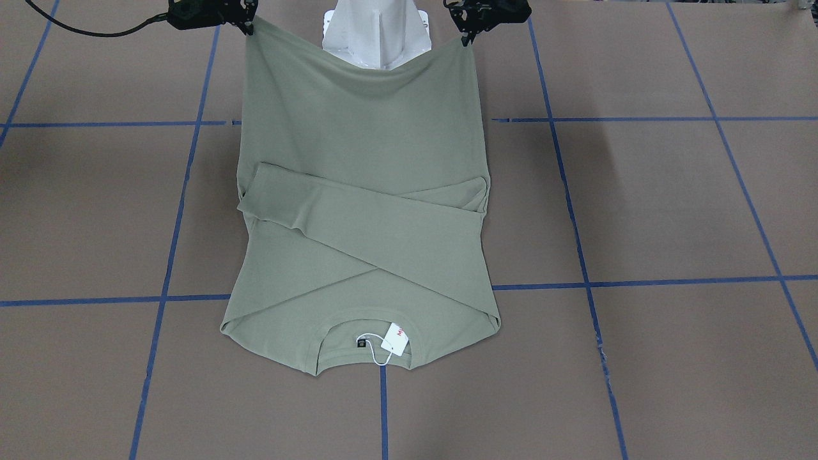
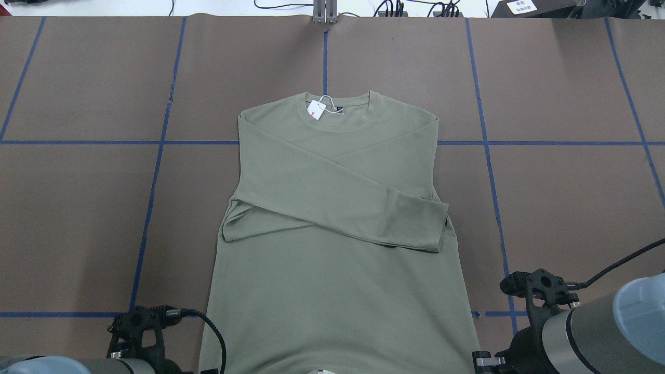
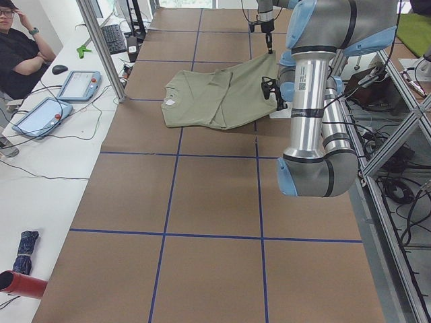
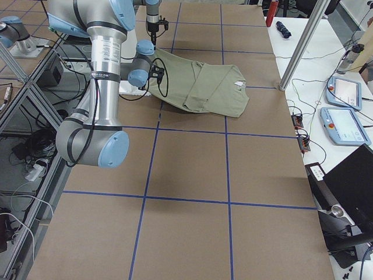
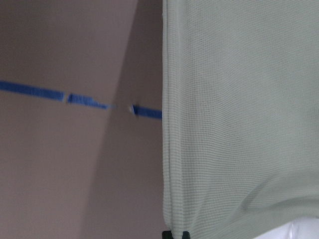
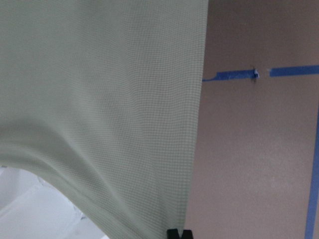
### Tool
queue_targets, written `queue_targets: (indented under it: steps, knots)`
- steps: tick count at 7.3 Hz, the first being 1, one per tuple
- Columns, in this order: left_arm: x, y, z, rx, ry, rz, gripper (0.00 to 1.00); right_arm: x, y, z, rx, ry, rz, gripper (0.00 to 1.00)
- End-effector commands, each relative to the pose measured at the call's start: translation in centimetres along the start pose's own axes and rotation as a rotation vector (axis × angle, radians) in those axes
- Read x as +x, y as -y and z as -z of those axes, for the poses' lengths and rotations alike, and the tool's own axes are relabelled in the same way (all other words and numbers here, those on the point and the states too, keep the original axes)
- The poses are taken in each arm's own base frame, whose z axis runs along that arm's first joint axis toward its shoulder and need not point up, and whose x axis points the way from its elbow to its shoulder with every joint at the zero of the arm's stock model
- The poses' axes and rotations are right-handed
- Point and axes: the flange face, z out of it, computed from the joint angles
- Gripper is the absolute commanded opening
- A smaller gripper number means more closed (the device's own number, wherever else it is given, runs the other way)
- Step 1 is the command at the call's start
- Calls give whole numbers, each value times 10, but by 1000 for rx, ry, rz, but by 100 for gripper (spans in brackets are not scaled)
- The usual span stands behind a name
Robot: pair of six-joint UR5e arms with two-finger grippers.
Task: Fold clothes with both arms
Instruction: 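Lift the hem with both grippers and carry it toward the collar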
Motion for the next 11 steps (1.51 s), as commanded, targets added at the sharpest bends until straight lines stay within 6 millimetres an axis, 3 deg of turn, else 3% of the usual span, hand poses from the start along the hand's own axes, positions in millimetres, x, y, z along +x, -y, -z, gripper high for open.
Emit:
queue_targets:
  steps: [1, 2, 3, 4, 6, 8, 10, 11]
  knots:
    - [-4, -18, 28, -38, 6, -19, 0, 1, -6, 8, -29, 6, 2, 0]
    - [-1, -19, 28, -43, 1, -19, 0, 2, 1, 8, -16, 7, -8, 0]
    - [5, -13, 29, -29, -13, -12, 0, 1, 19, 13, 29, 19, -34, 0]
    - [6, 18, 38, 31, -25, 6, 0, -4, 46, 20, 87, 46, -58, 0]
    - [6, 104, 56, 164, -20, -51, 0, -16, 93, 49, 205, 107, -91, 0]
    - [12, 186, 63, 246, 7, -52, 0, -28, 161, 75, 338, 151, -157, 0]
    - [17, 236, 38, 291, 65, -40, 0, -33, 244, 92, 453, 130, -166, 0]
    - [21, 245, 35, 300, 73, -45, 0, -42, 277, 98, 484, 126, -180, 0]
